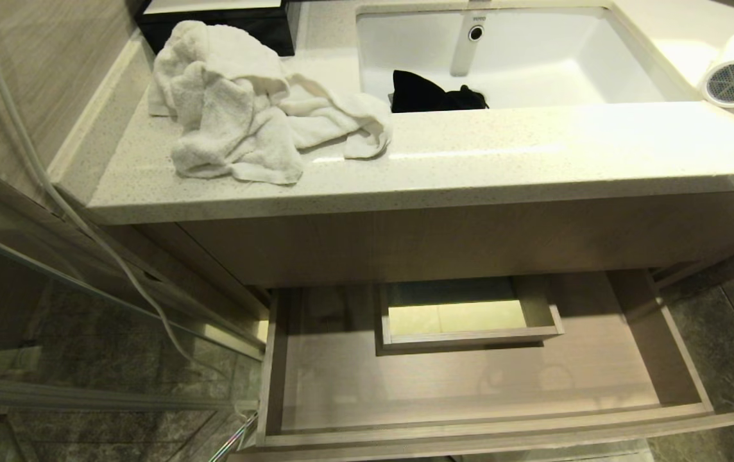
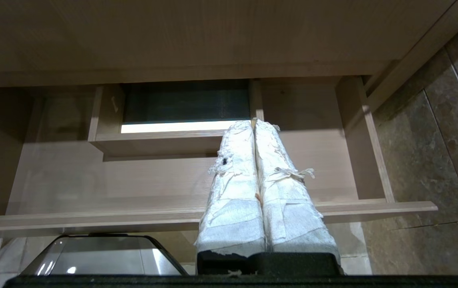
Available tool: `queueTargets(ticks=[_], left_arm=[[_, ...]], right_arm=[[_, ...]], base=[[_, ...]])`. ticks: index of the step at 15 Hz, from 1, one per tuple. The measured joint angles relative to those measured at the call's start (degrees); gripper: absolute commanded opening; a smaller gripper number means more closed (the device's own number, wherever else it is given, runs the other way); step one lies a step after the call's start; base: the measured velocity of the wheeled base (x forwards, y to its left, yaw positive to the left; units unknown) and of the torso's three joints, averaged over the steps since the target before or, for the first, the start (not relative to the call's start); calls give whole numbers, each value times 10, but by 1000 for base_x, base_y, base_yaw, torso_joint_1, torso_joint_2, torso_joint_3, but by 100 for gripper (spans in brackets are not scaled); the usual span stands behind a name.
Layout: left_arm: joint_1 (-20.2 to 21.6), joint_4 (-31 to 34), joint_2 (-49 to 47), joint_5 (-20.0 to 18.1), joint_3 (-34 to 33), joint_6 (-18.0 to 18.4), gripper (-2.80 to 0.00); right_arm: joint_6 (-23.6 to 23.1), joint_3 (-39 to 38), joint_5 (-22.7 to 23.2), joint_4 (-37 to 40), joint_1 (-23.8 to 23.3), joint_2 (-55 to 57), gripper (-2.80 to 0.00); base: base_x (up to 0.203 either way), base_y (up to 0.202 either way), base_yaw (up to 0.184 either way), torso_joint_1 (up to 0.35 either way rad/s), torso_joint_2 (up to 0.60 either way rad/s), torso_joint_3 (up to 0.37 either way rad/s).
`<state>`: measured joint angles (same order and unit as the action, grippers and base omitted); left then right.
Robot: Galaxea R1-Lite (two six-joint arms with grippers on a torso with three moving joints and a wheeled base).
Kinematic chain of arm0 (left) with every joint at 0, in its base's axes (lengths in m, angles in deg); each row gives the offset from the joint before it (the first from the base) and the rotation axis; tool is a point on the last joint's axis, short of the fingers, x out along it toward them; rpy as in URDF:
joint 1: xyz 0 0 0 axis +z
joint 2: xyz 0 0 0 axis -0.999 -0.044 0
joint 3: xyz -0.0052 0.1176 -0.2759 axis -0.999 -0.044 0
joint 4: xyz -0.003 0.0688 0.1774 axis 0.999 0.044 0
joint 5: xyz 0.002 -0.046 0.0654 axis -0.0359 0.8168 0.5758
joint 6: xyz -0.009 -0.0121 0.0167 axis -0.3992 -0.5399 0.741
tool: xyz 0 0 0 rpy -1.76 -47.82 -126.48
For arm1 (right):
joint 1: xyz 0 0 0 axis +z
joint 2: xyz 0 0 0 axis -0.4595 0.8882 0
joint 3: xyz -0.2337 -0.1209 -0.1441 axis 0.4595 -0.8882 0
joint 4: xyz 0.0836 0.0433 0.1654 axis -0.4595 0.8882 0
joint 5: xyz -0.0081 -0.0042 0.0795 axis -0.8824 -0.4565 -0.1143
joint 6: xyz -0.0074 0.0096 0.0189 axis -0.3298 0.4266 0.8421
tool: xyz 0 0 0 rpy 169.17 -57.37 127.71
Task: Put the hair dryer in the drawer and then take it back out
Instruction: Pick up the hairdryer
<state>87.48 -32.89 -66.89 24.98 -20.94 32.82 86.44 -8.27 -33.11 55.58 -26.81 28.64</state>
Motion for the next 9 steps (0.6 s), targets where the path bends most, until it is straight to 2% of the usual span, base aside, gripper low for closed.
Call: queueTargets(ticks=[6, 9], left_arm=[[0, 0, 0, 0, 0, 0, -280], [0, 0, 0, 0, 0, 0, -280]], right_arm=[[5, 0, 3, 2, 0, 0, -280], [5, 0, 4, 3, 0, 0, -280]], base=[[0, 0, 0, 0, 0, 0], [1, 11, -109, 4, 2, 2]])
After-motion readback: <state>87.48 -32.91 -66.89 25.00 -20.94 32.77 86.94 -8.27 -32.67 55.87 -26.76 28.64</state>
